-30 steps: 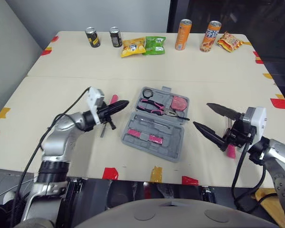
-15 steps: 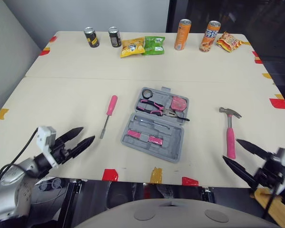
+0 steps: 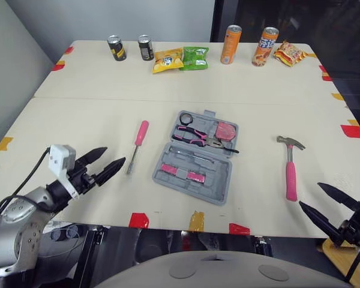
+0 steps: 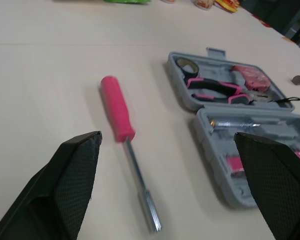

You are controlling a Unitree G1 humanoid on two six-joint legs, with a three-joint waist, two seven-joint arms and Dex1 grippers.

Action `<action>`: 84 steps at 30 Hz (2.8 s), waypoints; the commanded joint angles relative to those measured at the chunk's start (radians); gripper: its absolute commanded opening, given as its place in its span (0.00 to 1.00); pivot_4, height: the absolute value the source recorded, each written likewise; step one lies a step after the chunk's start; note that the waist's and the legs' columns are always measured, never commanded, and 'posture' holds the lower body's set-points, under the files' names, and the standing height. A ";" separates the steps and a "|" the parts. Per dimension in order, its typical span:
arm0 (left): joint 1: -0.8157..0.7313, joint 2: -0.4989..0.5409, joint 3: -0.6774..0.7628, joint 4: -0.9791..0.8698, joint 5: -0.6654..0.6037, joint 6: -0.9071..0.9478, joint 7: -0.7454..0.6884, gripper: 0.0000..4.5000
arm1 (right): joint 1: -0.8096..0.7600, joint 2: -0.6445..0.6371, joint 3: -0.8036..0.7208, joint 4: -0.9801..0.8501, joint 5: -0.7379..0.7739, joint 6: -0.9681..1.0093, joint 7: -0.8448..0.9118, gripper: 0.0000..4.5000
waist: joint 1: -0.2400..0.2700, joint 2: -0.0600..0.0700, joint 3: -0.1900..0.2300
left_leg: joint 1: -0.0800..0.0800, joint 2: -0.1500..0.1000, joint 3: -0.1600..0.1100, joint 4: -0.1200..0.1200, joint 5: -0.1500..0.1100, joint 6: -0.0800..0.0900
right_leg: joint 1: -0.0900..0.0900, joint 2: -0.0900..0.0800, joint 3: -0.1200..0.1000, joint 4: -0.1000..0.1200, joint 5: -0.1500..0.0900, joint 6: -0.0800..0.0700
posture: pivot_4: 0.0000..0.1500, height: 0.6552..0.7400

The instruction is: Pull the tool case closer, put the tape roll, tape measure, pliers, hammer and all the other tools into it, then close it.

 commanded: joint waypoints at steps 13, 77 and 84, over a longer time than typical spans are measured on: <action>-0.256 0.152 -0.140 -0.070 -0.079 0.075 -0.149 0.99 | -0.276 -0.152 0.103 -0.191 -0.051 0.307 -0.278 1.00 | -0.007 0.000 -0.001 | 0.000 0.000 -0.001 0.005 0.001 0.001 | 0.001 0.000 0.000 0.003 0.000 0.000 | 1.00 1.00; -0.184 0.145 -0.240 0.052 -0.068 -0.206 -0.608 1.00 | -0.320 0.435 0.442 -0.584 -0.385 1.080 -1.201 0.01 | -0.014 0.003 0.000 | 0.001 0.000 0.002 0.004 -0.002 -0.023 | -0.006 0.001 0.005 0.013 0.001 0.002 | 1.00 1.00; -0.181 0.144 -0.241 0.044 -0.066 -0.199 -0.600 1.00 | -0.341 0.376 0.463 -0.512 -0.414 1.027 -1.147 0.29 | -0.017 0.001 -0.001 | 0.001 -0.001 0.002 0.005 -0.002 -0.023 | -0.006 0.001 0.006 0.013 0.004 0.008 | 1.00 1.00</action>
